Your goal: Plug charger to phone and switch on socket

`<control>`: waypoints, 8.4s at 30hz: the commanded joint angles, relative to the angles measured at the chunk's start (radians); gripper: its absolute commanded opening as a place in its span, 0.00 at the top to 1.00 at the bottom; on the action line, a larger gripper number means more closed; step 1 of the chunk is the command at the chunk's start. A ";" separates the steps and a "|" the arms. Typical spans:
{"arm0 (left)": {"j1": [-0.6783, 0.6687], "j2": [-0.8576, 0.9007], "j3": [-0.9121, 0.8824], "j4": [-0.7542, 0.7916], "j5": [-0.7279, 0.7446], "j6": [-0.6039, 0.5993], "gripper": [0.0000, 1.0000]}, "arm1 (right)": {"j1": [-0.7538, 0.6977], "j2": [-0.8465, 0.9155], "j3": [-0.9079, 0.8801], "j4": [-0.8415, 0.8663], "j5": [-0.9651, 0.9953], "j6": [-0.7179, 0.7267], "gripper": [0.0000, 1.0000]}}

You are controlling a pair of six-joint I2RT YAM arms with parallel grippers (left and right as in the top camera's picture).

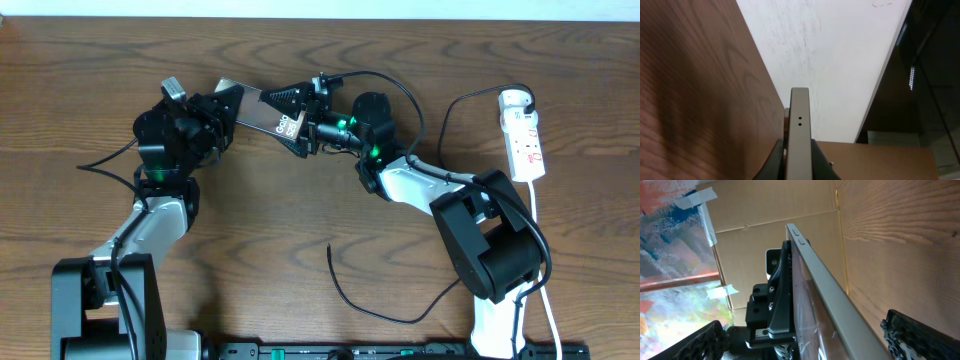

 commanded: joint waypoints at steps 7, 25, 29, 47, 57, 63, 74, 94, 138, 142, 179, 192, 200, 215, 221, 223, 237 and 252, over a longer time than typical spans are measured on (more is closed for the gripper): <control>0.127 -0.011 0.016 0.000 0.082 0.016 0.93 | -0.011 -0.008 0.009 -0.003 0.018 -0.147 0.01; 0.556 -0.012 0.017 0.145 0.798 -0.098 0.93 | -0.082 -0.008 0.257 -0.761 -0.129 -0.746 0.01; 0.557 -0.012 0.017 0.152 0.856 -0.095 0.93 | -0.075 -0.008 0.463 -1.278 0.067 -0.992 0.01; 0.614 -0.012 0.017 0.285 0.948 -0.089 0.93 | 0.201 -0.002 0.547 -2.066 0.738 -0.972 0.04; 0.784 -0.012 0.017 0.284 0.948 -0.097 0.93 | 0.370 -0.002 0.380 -2.127 0.740 -0.799 0.20; 0.806 -0.012 0.017 0.284 0.948 -0.097 0.92 | 0.417 -0.002 0.355 -2.136 0.736 -0.785 0.24; 0.806 -0.012 0.017 0.284 0.948 -0.097 0.93 | 0.422 -0.002 0.275 -2.102 0.699 -0.779 0.44; 0.806 -0.012 0.017 0.284 0.948 -0.097 0.93 | 0.419 -0.002 0.261 -2.061 0.680 -0.826 0.70; 0.806 -0.012 0.017 0.284 0.948 -0.097 0.93 | 0.388 0.042 0.255 -1.999 0.636 -0.914 0.84; 0.806 -0.012 0.017 0.284 0.948 -0.097 0.93 | 0.382 0.049 0.255 -1.999 0.623 -0.914 0.89; 0.784 -0.012 0.017 0.284 0.948 -0.081 0.93 | -0.107 0.049 0.660 -2.018 -0.519 -2.161 0.99; 0.533 -0.012 0.017 0.284 0.948 0.080 0.93 | 0.078 0.050 0.416 -1.990 -0.552 -2.362 0.99; 0.423 -0.012 0.017 0.284 0.948 0.161 0.93 | 0.108 0.050 0.407 -1.939 -0.596 -2.361 0.99; 0.353 -0.012 0.017 0.285 0.948 0.209 0.93 | 0.101 0.050 0.407 -1.882 -0.698 -2.361 0.99; 0.352 -0.012 0.017 0.284 0.948 0.192 0.93 | 0.101 0.050 0.407 -1.875 -0.700 -2.361 0.99; 0.345 -0.012 0.017 0.284 0.948 0.189 0.93 | 0.101 0.050 0.407 -1.874 -0.701 -2.361 0.99; 0.309 -0.012 0.017 0.304 0.948 0.189 0.93 | 0.101 0.050 0.406 -1.841 -0.680 -2.400 0.99; 0.343 -0.012 0.017 0.314 0.948 0.165 0.93 | 0.104 0.050 0.394 -1.838 -0.662 -2.400 0.99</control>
